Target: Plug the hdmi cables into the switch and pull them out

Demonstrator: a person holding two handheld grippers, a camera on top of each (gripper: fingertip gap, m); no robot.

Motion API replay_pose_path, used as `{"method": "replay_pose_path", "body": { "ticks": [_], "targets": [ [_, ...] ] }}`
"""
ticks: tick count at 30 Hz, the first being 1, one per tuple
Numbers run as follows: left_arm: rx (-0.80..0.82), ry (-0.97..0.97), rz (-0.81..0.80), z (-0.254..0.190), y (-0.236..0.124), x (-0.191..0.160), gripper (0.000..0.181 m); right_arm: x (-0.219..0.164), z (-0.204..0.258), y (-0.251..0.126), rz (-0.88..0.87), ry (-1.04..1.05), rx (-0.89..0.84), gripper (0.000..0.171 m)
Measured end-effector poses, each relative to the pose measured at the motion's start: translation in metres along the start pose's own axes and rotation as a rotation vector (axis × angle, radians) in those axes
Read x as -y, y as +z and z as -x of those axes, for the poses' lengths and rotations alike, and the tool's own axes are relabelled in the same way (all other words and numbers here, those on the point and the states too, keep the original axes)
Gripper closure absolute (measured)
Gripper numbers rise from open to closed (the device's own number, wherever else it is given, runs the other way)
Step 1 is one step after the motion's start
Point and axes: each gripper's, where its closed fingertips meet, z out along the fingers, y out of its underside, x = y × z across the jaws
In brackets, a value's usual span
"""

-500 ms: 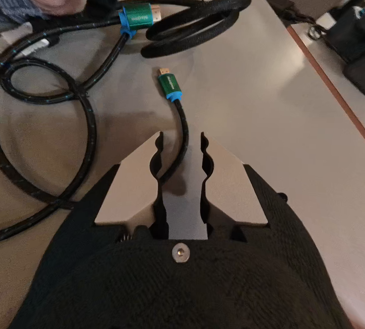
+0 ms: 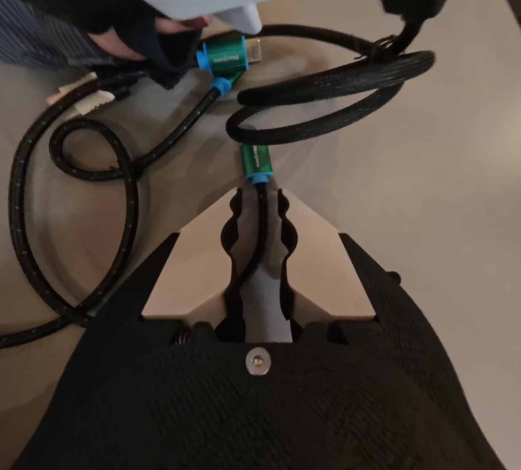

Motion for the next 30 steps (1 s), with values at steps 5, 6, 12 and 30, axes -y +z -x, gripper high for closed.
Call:
{"method": "replay_pose_path", "body": {
  "ticks": [5, 6, 12, 30],
  "targets": [
    [0.003, 0.007, -0.001, 0.000, -0.001, 0.000, 0.163, -0.001, 0.012, 0.002, 0.014, -0.013, 0.040, 0.163],
    [0.006, 0.004, -0.001, 0.001, -0.001, 0.000, 0.162, -0.004, 0.010, -0.001, 0.024, -0.029, 0.010, 0.164],
    [0.024, -0.008, 0.003, 0.005, -0.001, 0.000, 0.162, 0.000, -0.018, -0.068, -0.153, -0.044, -0.378, 0.166],
    [-0.006, 0.080, -0.010, -0.009, -0.004, 0.006, 0.162, 0.045, 0.039, -0.159, -0.909, 0.031, -0.140, 0.168]
  ]
}}
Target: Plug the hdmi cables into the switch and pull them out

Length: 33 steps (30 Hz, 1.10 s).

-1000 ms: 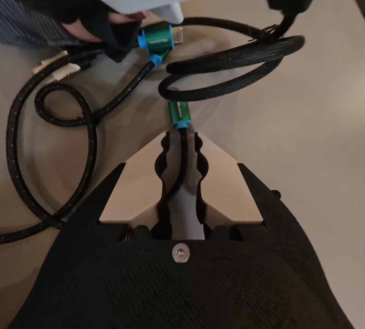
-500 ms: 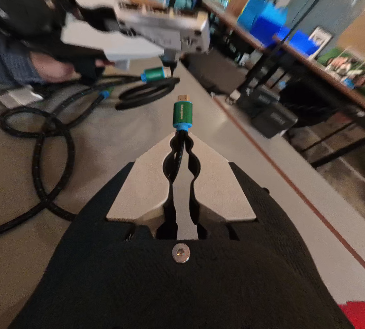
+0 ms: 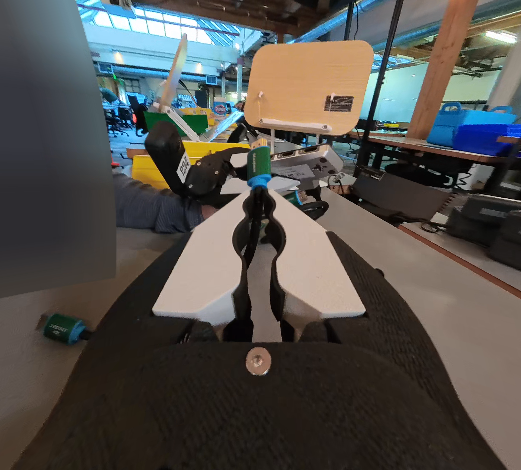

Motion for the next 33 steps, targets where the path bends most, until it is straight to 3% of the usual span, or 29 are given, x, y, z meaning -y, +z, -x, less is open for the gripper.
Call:
{"method": "replay_pose_path", "body": {
  "ticks": [6, 16, 21, 25, 28, 30, 33],
  "targets": [
    [-0.014, 0.022, -0.003, -0.004, 0.000, 0.001, 0.163, -0.002, -0.001, 0.002, 0.015, 0.005, -0.006, 0.168],
    [-0.020, 0.031, 0.009, -0.006, 0.001, -0.001, 0.162, -0.006, -0.022, 0.006, 0.114, -0.208, -0.240, 0.167],
    [-0.042, 0.025, 0.021, -0.009, 0.001, -0.004, 0.163, -0.010, -0.038, 0.003, 0.262, -0.540, -0.448, 0.167],
    [-0.075, 0.053, 0.068, -0.017, 0.004, -0.011, 0.162, -0.019, -0.044, 0.005, 0.469, -0.970, -0.587, 0.167],
    [-0.092, 0.087, 0.103, -0.022, 0.005, -0.015, 0.162, -0.030, -0.042, 0.011, 0.621, -1.293, -0.598, 0.167],
    [-0.107, 0.101, 0.120, -0.025, 0.005, -0.018, 0.162, -0.044, -0.040, 0.016, 0.686, -1.342, -0.534, 0.167],
    [-0.106, 0.125, 0.144, -0.026, 0.006, -0.021, 0.162, -0.063, -0.038, 0.015, 0.736, -1.228, -0.437, 0.167]
  ]
}}
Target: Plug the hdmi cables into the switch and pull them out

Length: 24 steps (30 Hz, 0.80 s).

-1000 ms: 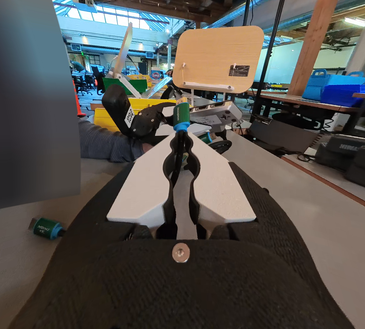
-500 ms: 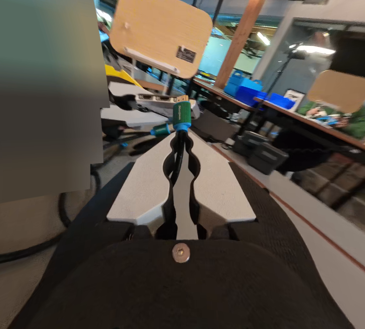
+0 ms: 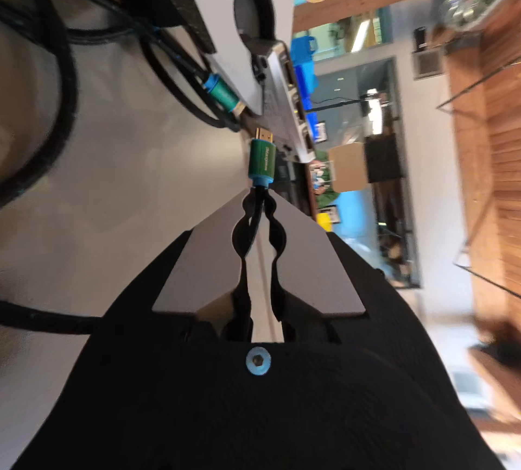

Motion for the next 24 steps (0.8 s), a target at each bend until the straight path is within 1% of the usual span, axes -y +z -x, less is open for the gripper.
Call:
{"method": "replay_pose_path", "body": {
  "ticks": [4, 7, 11, 14, 15, 16, 17, 18, 19, 21, 24],
  "targets": [
    [-0.027, 0.005, 0.023, -0.005, 0.002, -0.004, 0.161, -0.011, 0.041, -0.004, 0.023, 0.211, 0.324, 0.167],
    [-0.068, 0.016, 0.045, -0.013, 0.004, -0.008, 0.161, -0.018, 0.065, -0.010, 0.062, 0.329, 0.495, 0.166],
    [-0.100, 0.038, 0.069, -0.020, 0.006, -0.012, 0.161, -0.024, 0.079, -0.011, 0.101, 0.377, 0.573, 0.166],
    [-0.103, 0.037, 0.070, -0.020, 0.006, -0.013, 0.161, -0.022, 0.080, -0.009, 0.107, 0.448, 0.581, 0.166],
    [-0.102, 0.037, 0.070, -0.020, 0.006, -0.013, 0.161, -0.021, 0.079, -0.009, 0.112, 0.525, 0.591, 0.160],
    [-0.103, 0.037, 0.071, -0.020, 0.006, -0.013, 0.161, -0.017, 0.079, -0.009, 0.112, 0.631, 0.623, 0.152],
    [-0.104, 0.037, 0.073, -0.020, 0.006, -0.013, 0.161, -0.014, 0.078, -0.009, 0.108, 0.750, 0.657, 0.146],
    [-0.107, 0.037, 0.074, -0.021, 0.006, -0.014, 0.156, -0.012, 0.075, -0.008, 0.108, 0.859, 0.676, 0.142],
    [-0.109, 0.037, 0.074, -0.021, 0.006, -0.014, 0.156, -0.013, 0.073, -0.006, 0.117, 0.946, 0.676, 0.137],
    [-0.108, 0.036, 0.074, -0.021, 0.006, -0.014, 0.161, -0.020, 0.073, -0.003, 0.160, 1.068, 0.684, 0.131],
    [-0.102, 0.020, 0.075, -0.020, 0.007, -0.014, 0.161, -0.018, 0.078, 0.001, 0.205, 1.229, 0.740, 0.131]
  ]
}}
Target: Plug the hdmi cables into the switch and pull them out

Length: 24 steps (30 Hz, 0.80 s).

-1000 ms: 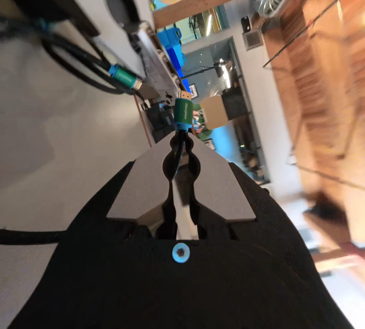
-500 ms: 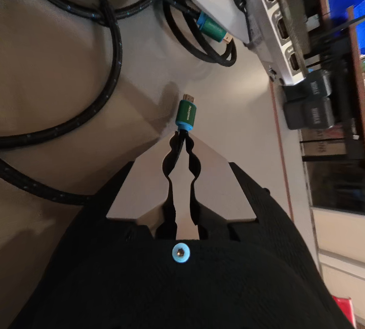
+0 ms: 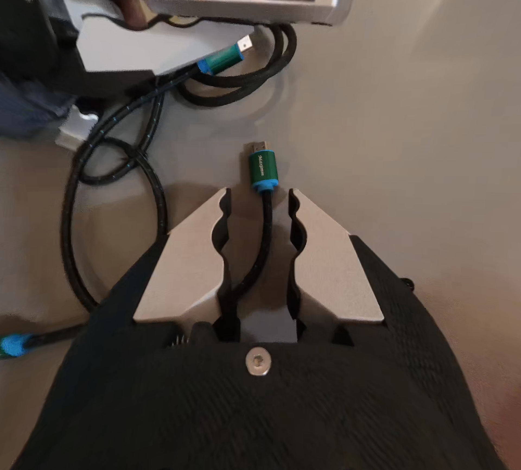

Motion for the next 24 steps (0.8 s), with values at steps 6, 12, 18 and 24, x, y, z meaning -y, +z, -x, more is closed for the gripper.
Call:
{"method": "replay_pose_path", "body": {
  "ticks": [6, 12, 18, 24],
  "targets": [
    [-0.009, 0.000, 0.000, -0.002, 0.001, 0.000, 0.160, 0.006, -0.004, 0.015, 0.101, 0.057, -0.001, 0.151],
    [-0.022, 0.037, 0.040, -0.005, 0.001, -0.004, 0.161, 0.012, -0.016, 0.008, 0.076, -0.279, -0.212, 0.153],
    [-0.125, 0.045, 0.135, -0.013, 0.002, -0.008, 0.161, 0.061, -0.023, -0.038, -0.156, -0.739, -0.631, 0.153],
    [-0.258, 0.005, 0.147, -0.018, -0.005, -0.003, 0.160, 0.091, -0.001, -0.062, -0.163, -1.396, -1.032, 0.153]
  ]
}}
